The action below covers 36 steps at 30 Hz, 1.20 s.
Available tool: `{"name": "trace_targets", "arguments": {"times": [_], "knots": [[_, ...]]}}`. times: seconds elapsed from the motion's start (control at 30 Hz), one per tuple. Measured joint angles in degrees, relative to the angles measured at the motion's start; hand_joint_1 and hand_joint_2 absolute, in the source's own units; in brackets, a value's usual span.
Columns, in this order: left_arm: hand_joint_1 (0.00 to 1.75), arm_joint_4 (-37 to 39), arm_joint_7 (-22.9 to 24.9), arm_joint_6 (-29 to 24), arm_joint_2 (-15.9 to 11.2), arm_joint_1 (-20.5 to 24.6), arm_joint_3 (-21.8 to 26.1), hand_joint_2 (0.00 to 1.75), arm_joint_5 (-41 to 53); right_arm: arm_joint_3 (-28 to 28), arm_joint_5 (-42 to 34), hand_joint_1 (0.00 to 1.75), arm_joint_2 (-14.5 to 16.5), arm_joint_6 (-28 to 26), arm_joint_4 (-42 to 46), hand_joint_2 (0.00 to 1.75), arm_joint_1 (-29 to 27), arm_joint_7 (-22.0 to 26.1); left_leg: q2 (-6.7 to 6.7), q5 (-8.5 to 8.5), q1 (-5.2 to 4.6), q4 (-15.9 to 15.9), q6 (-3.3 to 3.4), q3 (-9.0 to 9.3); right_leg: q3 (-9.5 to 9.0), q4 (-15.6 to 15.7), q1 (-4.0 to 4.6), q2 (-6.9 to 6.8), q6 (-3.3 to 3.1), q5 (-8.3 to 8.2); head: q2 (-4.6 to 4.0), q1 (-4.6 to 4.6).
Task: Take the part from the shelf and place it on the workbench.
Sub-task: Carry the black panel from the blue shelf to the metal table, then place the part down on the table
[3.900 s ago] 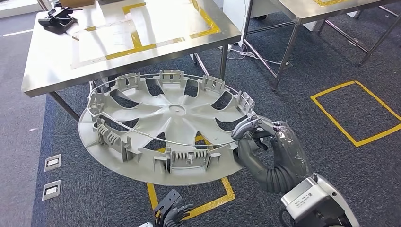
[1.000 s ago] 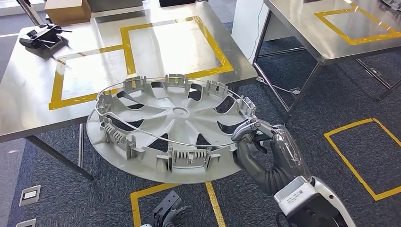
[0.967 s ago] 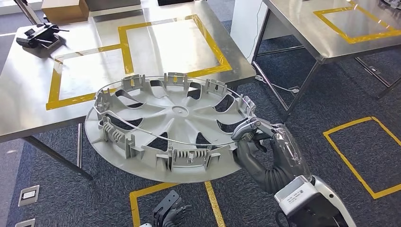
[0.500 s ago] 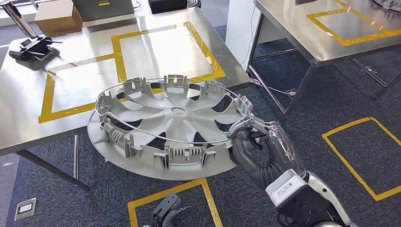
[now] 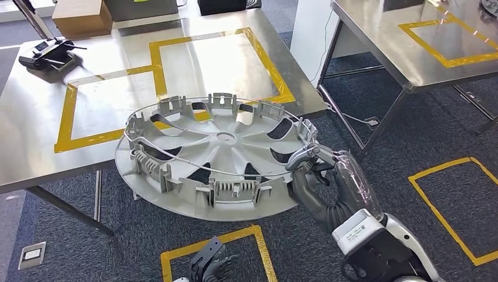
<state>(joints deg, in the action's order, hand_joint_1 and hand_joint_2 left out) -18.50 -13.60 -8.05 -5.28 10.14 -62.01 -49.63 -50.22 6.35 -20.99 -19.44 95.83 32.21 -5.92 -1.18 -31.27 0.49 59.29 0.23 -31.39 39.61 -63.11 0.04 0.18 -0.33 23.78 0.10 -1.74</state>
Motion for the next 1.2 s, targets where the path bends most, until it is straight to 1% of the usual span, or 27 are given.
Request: {"name": "trace_targets", "arguments": {"times": [0.07, 0.13, 0.17, 0.2, 0.23, 0.3, 0.33, 0.37, 0.4, 0.43, 0.47, 0.5, 0.53, 0.63, 0.67, 0.7, 0.73, 0.8, 0.83, 0.87, 0.9, 0.97, 1.0, 1.03, 1.1, 1.17, 1.2], "knots": [[0.0, 0.0, 0.0, 0.1, 0.1, 0.0, 0.0, 1.75, 0.0, 0.0, 0.0, 1.75, 0.0, 0.0, 0.0, 1.75, 0.1, 0.0, 0.05, -0.34, 0.01, -0.2, -0.63, 0.11, -0.93, 1.7, 0.37, 0.03, -0.63, 0.61, -0.01, 0.01], [0.0, 0.0, 0.1, 0.1, 0.2, 0.1, -0.1, 1.75, 0.1, 0.1, 0.0, 1.75, 0.0, 0.0, 0.0, 1.75, 0.2, 0.0, 0.18, -0.72, -0.01, -0.5, -1.24, 0.35, -1.57, 2.9, 0.2, 0.05, -1.06, 1.3, 0.0, -0.05], [0.0, 0.0, 0.1, 0.1, 0.2, 0.2, -0.1, 1.75, 0.1, 0.1, 0.0, 1.75, 0.0, 0.0, 0.0, 1.75, 0.1, 0.0, 0.26, -1.27, -0.05, 0.0, -1.47, 0.23, -2.1, 3.5, 0.02, 0.03, -1.25, 1.46, 0.0, -0.15], [0.0, 0.0, 0.1, 0.1, 0.1, 0.2, -0.1, 1.75, 0.1, 0.0, 0.0, 1.75, 0.0, 0.0, 0.0, 1.75, 0.1, 0.0, 0.31, -2.18, -0.1, 1.6, -1.61, -0.39, -2.69, 4.0, -0.18, 0.0, -1.4, 1.53, 0.01, -0.33], [0.0, 0.0, 0.1, 0.1, 0.1, 0.2, 0.0, 1.75, 0.1, 0.0, 0.0, 1.75, 0.1, 0.0, -0.1, 1.75, 0.0, 0.0, 0.34, -3.42, -0.08, 4.3, -1.69, -1.77, -3.22, 4.4, -0.28, -0.05, -1.56, 1.65, 0.01, -0.51], [0.0, 0.0, 0.1, 0.1, 0.1, 0.1, -0.1, 1.75, 0.1, 0.0, 0.0, 1.75, 0.1, 0.0, -0.1, 1.75, 0.0, 0.0, 0.36, -5.51, -0.08, 11.7, -1.91, -5.99, -3.95, 4.6, -0.31, -0.08, -1.79, 2.13, 0.01, -0.83], [0.0, 0.0, 0.1, 0.1, 0.1, 0.0, -0.1, 1.75, 0.1, -0.1, 0.0, 1.75, 0.1, 0.0, -0.1, 1.75, -0.1, 0.0, 0.36, -5.4, -0.05, 14.0, -2.07, -7.74, -4.3, 4.5, -0.31, -0.06, -1.8, 2.46, 0.01, -0.91], [0.0, 0.1, 0.2, 0.1, 0.1, 0.0, -0.1, 1.75, 0.2, -0.1, 0.0, 1.75, 0.1, 0.0, -0.1, 1.75, -0.1, 0.0, 0.37, -4.15, -0.01, 14.4, -2.25, -8.64, -4.77, 4.4, -0.33, -0.03, -1.76, 2.85, 0.01, -1.0], [0.0, 0.1, 0.2, 0.1, 0.1, -0.1, -0.1, 1.75, 0.2, -0.2, 0.0, 1.75, 0.1, 0.0, -0.1, 1.75, -0.2, 0.0, 0.38, -1.77, 0.05, 12.5, -2.39, -8.44, -5.35, 4.3, -0.37, 0.0, -1.65, 3.31, 0.01, -1.06], [0.0, 0.1, 0.2, 0.1, 0.1, 0.0, -0.1, 1.75, 0.2, -0.2, 0.0, 1.75, 0.1, 0.0, -0.1, 1.75, -0.2, 0.0, 0.42, 1.13, 0.11, 9.1, -2.46, -7.47, -6.05, 4.2, -0.42, 0.02, -1.49, 3.86, 0.01, -1.14], [0.0, 0.1, 0.2, 0.2, 0.0, 0.0, -0.1, 1.75, 0.2, -0.3, 0.0, 1.75, 0.1, 0.1, -0.1, 1.75, -0.3, 0.0, 0.46, 3.23, 0.04, 5.9, -2.42, -6.29, -6.66, 4.1, -0.39, 0.03, -1.25, 4.38, 0.0, -1.14], [0.0, 0.1, 0.2, 0.2, 0.0, 0.0, -0.1, 1.75, 0.2, -0.3, 0.0, 1.75, 0.2, 0.0, -0.2, 1.75, -0.2, 0.0, 0.49, 4.4, -0.07, 3.1, -2.18, -5.08, -7.1, 4.0, -0.36, 0.05, -0.95, 4.84, 0.0, -1.15], [0.0, 0.1, 0.2, 0.2, 0.0, 0.0, -0.1, 1.75, 0.2, -0.3, 0.0, 1.75, 0.2, 0.0, -0.2, 1.75, -0.2, 0.0, 0.52, 4.37, -0.21, 1.4, -1.78, -4.13, -7.28, 3.9, -0.33, 0.07, -0.63, 5.14, 0.0, -1.15], [0.0, 0.1, 0.3, 0.2, -0.2, 0.1, -0.1, 1.75, 0.2, -0.2, 0.0, 1.75, 0.3, 0.0, -0.2, 1.75, -0.1, 0.0, 0.43, 2.97, -0.24, -0.3, -0.49, -2.95, -7.22, 4.0, -0.3, -0.01, 0.23, 5.49, 0.01, -1.08], [0.0, 0.1, 0.3, 0.2, -0.2, 0.1, -0.1, 1.75, 0.2, -0.2, 0.0, 1.75, 0.2, 0.0, -0.1, 1.75, -0.1, 0.0, 0.39, 2.93, -0.08, -0.4, -0.19, -2.79, -7.06, 3.6, -0.3, -0.04, 0.48, 5.83, 0.01, -1.02], [0.0, 0.1, 0.3, 0.2, -0.2, 0.1, -0.1, 1.75, 0.3, -0.2, 0.0, 1.75, 0.2, 0.0, -0.1, 1.75, 0.0, 0.0, 0.39, 2.85, 0.09, -0.6, 0.12, -2.55, -6.38, 2.1, -0.31, -0.04, 0.73, 6.56, 0.01, -0.89], [0.0, 0.1, 0.3, 0.2, -0.2, 0.2, -0.1, 1.75, 0.3, -0.2, 0.0, 1.75, 0.2, 0.0, -0.1, 1.75, -0.1, 0.0, 0.41, 2.68, 0.2, -0.7, 0.42, -2.29, -4.93, -0.6, -0.38, -0.03, 0.95, 7.68, 0.01, -0.68], [0.0, 0.1, 0.3, 0.2, -0.2, 0.2, -0.1, 1.75, 0.3, -0.2, 0.0, 1.75, 0.2, 0.0, -0.1, 1.75, -0.2, 0.0, 0.44, 2.2, 0.16, -0.7, 0.8, -1.87, -0.29, -8.3, -0.51, -0.03, 1.28, 9.99, 0.01, -0.33], [0.0, 0.1, 0.3, 0.2, -0.2, 0.1, -0.1, 1.75, 0.3, -0.2, 0.0, 1.75, 0.2, 0.0, -0.1, 1.75, -0.3, 0.0, 0.43, 1.9, 0.14, -0.7, 0.86, -1.59, 1.82, -11.2, -0.55, -0.03, 1.37, 10.24, 0.01, -0.25], [0.0, 0.1, 0.3, 0.2, -0.2, 0.1, -0.1, 1.75, 0.3, -0.2, 0.0, 1.75, 0.2, 0.0, -0.1, 1.75, -0.4, 0.0, 0.39, 1.56, 0.13, -0.7, 0.85, -1.21, 3.09, -12.2, -0.56, -0.03, 1.37, 9.37, 0.01, -0.2], [0.0, 0.1, 0.3, 0.2, -0.2, 0.1, -0.1, 1.75, 0.3, -0.2, 0.0, 1.75, 0.2, 0.0, -0.1, 1.75, -0.4, 0.0, 0.32, 1.15, 0.13, -0.6, 0.79, -0.67, 3.2, -10.9, -0.55, -0.03, 1.26, 7.28, 0.01, -0.15], [0.0, 0.1, 0.3, 0.2, -0.2, 0.0, -0.1, 1.75, 0.3, -0.2, 0.0, 1.75, 0.2, 0.0, -0.1, 1.75, -0.5, 0.0, 0.18, 0.19, 0.14, -0.7, 0.47, 0.54, 1.17, -4.1, -0.45, -0.02, 0.84, 2.06, 0.01, -0.03], [0.0, 0.1, 0.3, 0.2, -0.2, 0.0, -0.1, 1.75, 0.3, -0.2, 0.0, 1.75, 0.2, 0.0, -0.2, 1.75, -0.6, 0.0, 0.13, -0.25, 0.11, -0.7, 0.18, 1.0, -0.02, -1.0, -0.3, 0.0, 0.59, 0.4, 0.01, 0.02], [0.0, 0.1, 0.3, 0.2, -0.2, 0.0, -0.1, 1.75, 0.3, -0.2, 0.0, 1.75, 0.2, 0.0, -0.2, 1.75, -0.6, 0.0, 0.12, -0.57, 0.09, -0.7, -0.14, 1.22, -0.93, 1.1, -0.14, 0.02, 0.35, 0.0, 0.0, 0.07], [0.0, 0.1, 0.4, 0.2, -0.1, 0.0, -0.1, 1.75, 0.3, -0.2, 0.0, 1.75, 0.2, -0.1, -0.2, 1.75, -0.5, 0.0, 0.19, -0.88, 0.06, -1.0, -0.81, 1.34, -1.68, 2.5, 0.13, 0.11, -0.12, 0.97, -0.01, 0.07], [0.0, 0.1, 0.4, 0.1, 0.0, 0.1, -0.1, 1.75, 0.3, -0.1, 0.0, 1.75, 0.2, -0.1, -0.2, 1.75, -0.5, -0.1, 0.34, -1.36, 0.08, -1.1, -1.42, 1.62, -2.39, 3.4, -0.13, 0.17, -0.59, 1.59, 0.0, -0.05], [0.0, 0.1, 0.4, 0.1, 0.0, 0.2, -0.2, 1.75, 0.2, -0.1, 0.0, 1.75, 0.2, -0.1, -0.2, 1.75, -0.6, -0.1, 0.39, -2.04, 0.08, -0.1, -1.65, 1.32, -2.89, 3.9, -0.29, 0.13, -0.84, 1.69, -0.01, -0.21]]}}
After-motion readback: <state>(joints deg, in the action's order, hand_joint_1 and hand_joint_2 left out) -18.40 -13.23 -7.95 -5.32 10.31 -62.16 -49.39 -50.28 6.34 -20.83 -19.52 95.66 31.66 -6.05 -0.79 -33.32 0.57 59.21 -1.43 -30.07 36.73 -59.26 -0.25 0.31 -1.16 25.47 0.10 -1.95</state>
